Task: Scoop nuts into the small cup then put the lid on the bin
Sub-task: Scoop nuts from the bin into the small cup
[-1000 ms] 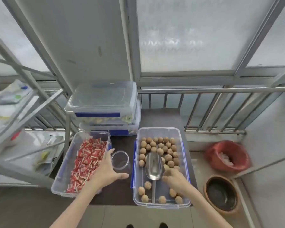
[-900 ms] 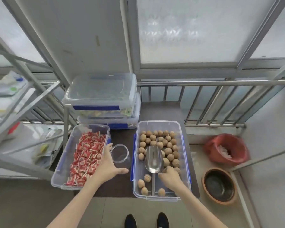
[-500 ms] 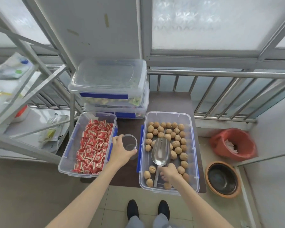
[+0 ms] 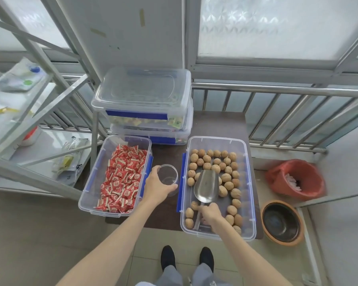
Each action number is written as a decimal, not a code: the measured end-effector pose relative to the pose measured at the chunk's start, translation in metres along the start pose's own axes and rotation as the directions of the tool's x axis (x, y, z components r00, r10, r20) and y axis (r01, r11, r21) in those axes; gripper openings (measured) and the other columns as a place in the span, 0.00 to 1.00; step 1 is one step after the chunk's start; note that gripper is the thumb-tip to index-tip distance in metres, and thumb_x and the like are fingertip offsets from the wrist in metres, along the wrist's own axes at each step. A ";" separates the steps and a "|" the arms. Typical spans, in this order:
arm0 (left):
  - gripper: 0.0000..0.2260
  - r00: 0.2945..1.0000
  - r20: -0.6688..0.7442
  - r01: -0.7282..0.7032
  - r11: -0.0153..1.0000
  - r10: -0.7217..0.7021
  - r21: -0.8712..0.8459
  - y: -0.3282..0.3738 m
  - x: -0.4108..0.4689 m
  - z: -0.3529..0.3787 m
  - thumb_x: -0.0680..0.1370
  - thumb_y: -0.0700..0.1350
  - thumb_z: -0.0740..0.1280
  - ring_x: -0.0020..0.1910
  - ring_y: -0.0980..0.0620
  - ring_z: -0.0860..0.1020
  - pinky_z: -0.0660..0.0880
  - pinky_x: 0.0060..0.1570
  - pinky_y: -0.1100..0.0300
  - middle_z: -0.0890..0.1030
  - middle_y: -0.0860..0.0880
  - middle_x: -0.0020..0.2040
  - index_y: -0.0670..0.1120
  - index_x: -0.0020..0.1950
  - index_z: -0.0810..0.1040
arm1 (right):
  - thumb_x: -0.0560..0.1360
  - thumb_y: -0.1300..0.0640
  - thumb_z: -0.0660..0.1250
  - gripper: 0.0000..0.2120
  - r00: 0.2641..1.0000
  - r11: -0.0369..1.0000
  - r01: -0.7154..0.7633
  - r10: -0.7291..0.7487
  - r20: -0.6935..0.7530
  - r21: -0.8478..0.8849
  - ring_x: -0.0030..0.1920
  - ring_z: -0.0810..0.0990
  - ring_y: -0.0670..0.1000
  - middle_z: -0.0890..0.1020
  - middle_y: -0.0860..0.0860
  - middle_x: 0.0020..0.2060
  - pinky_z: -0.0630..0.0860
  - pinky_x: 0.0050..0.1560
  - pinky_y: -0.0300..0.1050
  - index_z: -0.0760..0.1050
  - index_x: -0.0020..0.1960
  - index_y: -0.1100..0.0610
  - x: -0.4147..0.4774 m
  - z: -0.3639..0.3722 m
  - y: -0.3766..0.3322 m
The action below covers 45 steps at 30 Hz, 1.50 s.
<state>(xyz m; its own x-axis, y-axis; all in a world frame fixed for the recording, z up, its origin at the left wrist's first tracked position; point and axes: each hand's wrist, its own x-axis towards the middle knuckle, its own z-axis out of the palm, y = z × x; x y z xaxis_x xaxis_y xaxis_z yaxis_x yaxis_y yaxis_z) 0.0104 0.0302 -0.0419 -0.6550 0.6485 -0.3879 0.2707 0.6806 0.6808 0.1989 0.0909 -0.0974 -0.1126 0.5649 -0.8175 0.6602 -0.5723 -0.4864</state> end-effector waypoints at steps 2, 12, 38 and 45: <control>0.42 1.000 0.000 -0.004 1.000 0.004 0.007 -0.002 0.000 0.000 0.69 0.49 0.80 0.73 0.46 0.69 0.70 0.65 0.54 0.69 0.46 0.75 0.48 0.78 0.62 | 0.78 0.61 0.62 0.07 0.999 0.996 0.035 -0.036 0.009 0.086 0.37 0.83 0.56 0.81 0.59 0.39 0.83 0.40 0.51 0.72 0.54 0.63 -0.013 -0.009 -0.005; 0.43 1.000 -0.001 -0.021 0.999 0.021 -0.035 -0.011 0.002 0.004 0.68 0.50 0.80 0.73 0.44 0.70 0.71 0.66 0.49 0.70 0.46 0.75 0.48 0.78 0.61 | 0.77 0.57 0.59 0.09 0.948 0.672 0.224 -0.318 -0.002 -0.706 0.39 0.76 0.56 0.77 0.54 0.37 0.68 0.33 0.45 0.70 0.40 0.59 -0.091 -0.134 -0.039; 0.42 0.999 0.039 -0.020 0.995 0.024 -0.095 -0.008 -0.002 -0.002 0.69 0.48 0.80 0.71 0.45 0.71 0.72 0.64 0.52 0.70 0.47 0.74 0.50 0.78 0.61 | 0.76 0.54 0.62 0.07 0.992 0.496 0.104 -0.115 0.054 -0.862 0.44 0.78 0.54 0.77 0.53 0.44 0.68 0.34 0.41 0.66 0.44 0.57 -0.089 -0.118 -0.020; 0.43 0.997 0.057 -0.048 0.994 0.054 -0.102 -0.010 0.001 -0.005 0.69 0.47 0.79 0.72 0.45 0.71 0.71 0.63 0.54 0.70 0.46 0.74 0.48 0.78 0.61 | 0.76 0.57 0.64 0.17 0.997 0.862 0.071 -0.084 -0.003 -0.503 0.25 0.67 0.48 0.73 0.54 0.28 0.64 0.23 0.39 0.80 0.49 0.72 -0.079 -0.062 0.012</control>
<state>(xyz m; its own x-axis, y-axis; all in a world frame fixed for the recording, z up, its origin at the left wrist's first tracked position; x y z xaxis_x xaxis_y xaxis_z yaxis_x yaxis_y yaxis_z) 0.0040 0.0220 -0.0461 -0.5978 0.7028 -0.3856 0.2285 0.6104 0.7584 0.2623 0.0764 -0.0196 -0.1650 0.6126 -0.7730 0.9341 -0.1544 -0.3218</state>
